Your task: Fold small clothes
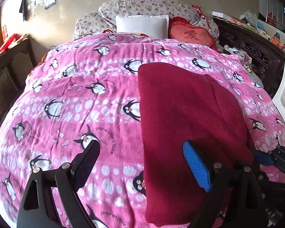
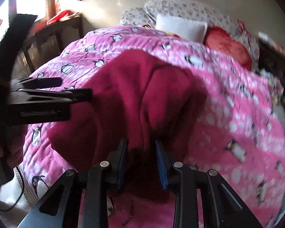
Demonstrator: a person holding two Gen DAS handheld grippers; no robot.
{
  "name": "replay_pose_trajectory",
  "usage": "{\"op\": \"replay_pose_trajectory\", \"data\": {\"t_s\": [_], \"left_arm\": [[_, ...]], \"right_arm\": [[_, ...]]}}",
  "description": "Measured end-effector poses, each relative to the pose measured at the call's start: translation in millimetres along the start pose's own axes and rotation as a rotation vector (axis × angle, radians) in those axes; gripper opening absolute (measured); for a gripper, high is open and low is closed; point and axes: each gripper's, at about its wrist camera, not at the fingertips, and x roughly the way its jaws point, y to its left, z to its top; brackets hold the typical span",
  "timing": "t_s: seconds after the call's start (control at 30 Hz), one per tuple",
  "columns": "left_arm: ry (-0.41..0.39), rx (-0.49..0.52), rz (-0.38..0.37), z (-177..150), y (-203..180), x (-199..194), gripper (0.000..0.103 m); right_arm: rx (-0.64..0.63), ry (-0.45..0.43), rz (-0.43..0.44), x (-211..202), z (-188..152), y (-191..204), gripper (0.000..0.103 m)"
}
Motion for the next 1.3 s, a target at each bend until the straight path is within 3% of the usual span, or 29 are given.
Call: {"op": "replay_pose_trajectory", "data": {"t_s": [0.1,0.17,0.23,0.27,0.47,0.63,1.3], "left_arm": [[-0.016,0.002,0.02,-3,0,-8,0.089],[-0.032,-0.001,0.027,-4,-1,-14,0.089],[-0.04,-0.004,0.025,-5,-2,-20,0.089],[-0.044,-0.009,0.022,-5,-1,-23,0.089],[-0.078,-0.029,0.033,-5,2,-39,0.089],[-0.102,-0.046,0.041,-6,6,-48,0.089],[-0.125,-0.037,0.061,-7,2,-53,0.089]], "right_arm": [[0.064,-0.031,0.045,-13,2,-4,0.033],[0.086,-0.082,0.057,-32,8,-1,0.041],[0.087,-0.133,0.038,-46,12,3,0.063],[0.086,-0.152,0.027,-51,12,4,0.065],[0.129,-0.214,-0.064,-61,18,7,0.07],[0.178,-0.232,-0.086,-61,18,2,0.079],[0.18,-0.22,-0.092,-55,18,3,0.088]]}}
